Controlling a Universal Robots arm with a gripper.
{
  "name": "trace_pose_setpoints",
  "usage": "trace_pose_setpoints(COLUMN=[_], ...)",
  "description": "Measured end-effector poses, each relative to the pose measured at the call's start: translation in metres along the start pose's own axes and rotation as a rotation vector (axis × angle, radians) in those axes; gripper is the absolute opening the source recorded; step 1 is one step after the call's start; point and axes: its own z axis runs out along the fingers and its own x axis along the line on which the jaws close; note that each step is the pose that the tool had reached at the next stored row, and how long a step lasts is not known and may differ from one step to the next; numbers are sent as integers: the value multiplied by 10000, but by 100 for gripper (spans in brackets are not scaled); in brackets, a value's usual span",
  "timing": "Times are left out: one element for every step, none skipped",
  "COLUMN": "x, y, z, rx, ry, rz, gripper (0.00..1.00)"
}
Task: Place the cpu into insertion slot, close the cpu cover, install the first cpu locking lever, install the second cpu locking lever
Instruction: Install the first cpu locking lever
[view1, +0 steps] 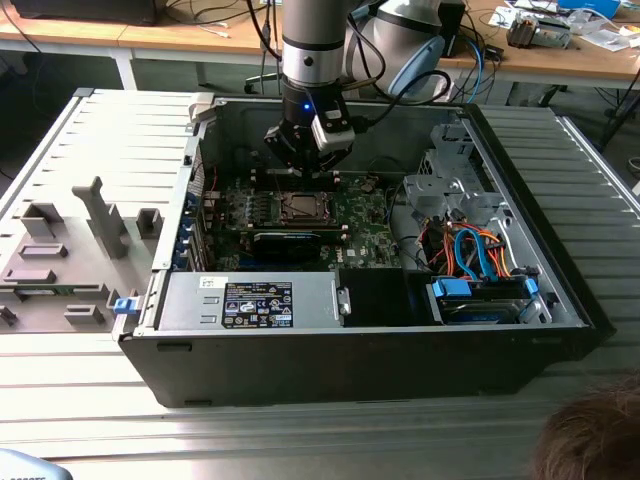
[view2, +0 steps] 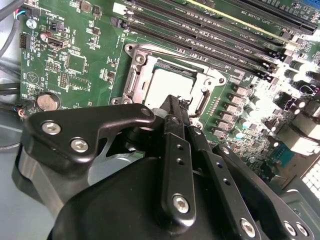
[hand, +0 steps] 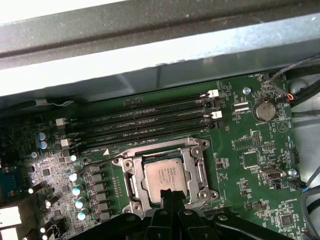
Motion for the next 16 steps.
trace_pose_setpoints(x=[0,0,0,0,0,0,0,0,0,0,0,0,0,0,0,0], y=[0,0,0,0,0,0,0,0,0,0,0,0,0,0,0,0], z=[0,0,0,0,0,0,0,0,0,0,0,0,1,1,1,1], rx=[0,0,0,-1,0,-1,-1,-2,-2,-2,-2,-1,-2,-2,-2,-2], ry=[0,0,-1,-1,-2,-2,-3,-3,-3,-4,-4,-4,-4,-5,-6,-6], rz=[-6,-11,-17,-24,-32,-38,-46,-53,-59,-65,-71,-77,-84,-98,-110,-121], gripper=[11,11,11,11,11,11,11,11,11,11,11,11,11,11,11,11])
